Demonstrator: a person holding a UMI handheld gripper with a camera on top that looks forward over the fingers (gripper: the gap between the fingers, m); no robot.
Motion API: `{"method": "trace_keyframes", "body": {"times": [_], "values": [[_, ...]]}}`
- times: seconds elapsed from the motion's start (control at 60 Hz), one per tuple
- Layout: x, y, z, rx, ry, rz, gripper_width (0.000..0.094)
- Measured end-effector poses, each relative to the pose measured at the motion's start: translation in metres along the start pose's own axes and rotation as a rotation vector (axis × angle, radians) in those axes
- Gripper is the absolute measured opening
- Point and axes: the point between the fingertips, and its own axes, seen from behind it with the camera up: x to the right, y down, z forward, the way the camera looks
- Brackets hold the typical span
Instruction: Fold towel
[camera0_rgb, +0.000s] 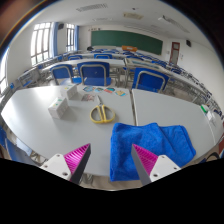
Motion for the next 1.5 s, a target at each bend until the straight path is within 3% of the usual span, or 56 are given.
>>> {"method": "trace_keyframes", "body": {"times": [0.1,0.217,0.3,0.367,0.633,0.817,0.9,0.983,1.017,1.05,1.117,1.15,1.2,1.5], "values": [[0.008,0.005,0.017,-0.025,-0.010,0.015,0.0760],[0.025,0.004,0.023,-0.008,0.033,-0.018,0.0386],[0.028,0.006,0.023,0.001,0.028,-0.079,0.0249],[0.039,0.003,0.023,0.015,0.061,-0.153,0.0039],[0.035,-0.004,0.017,-0.006,-0.033,-0.120,0.0012],[0.062,-0.079,-0.031,0.093,-0.153,0.082,0.0012],[0.103,-0.105,-0.040,0.132,-0.128,0.124,0.0015],[0.158,-0.101,-0.036,0.122,-0.076,0.138,0.0038],[0.179,-0.095,-0.027,0.101,-0.045,0.131,0.0096],[0.200,-0.083,-0.019,0.061,-0.011,0.109,0.0211],[0.248,-0.052,-0.012,0.002,0.055,0.065,0.0604],[0.264,-0.046,-0.011,-0.011,0.089,0.059,0.0758],[0.284,-0.038,-0.015,-0.022,0.125,0.057,0.0853],[0.302,-0.029,-0.085,0.025,0.167,0.085,0.0854]]}}
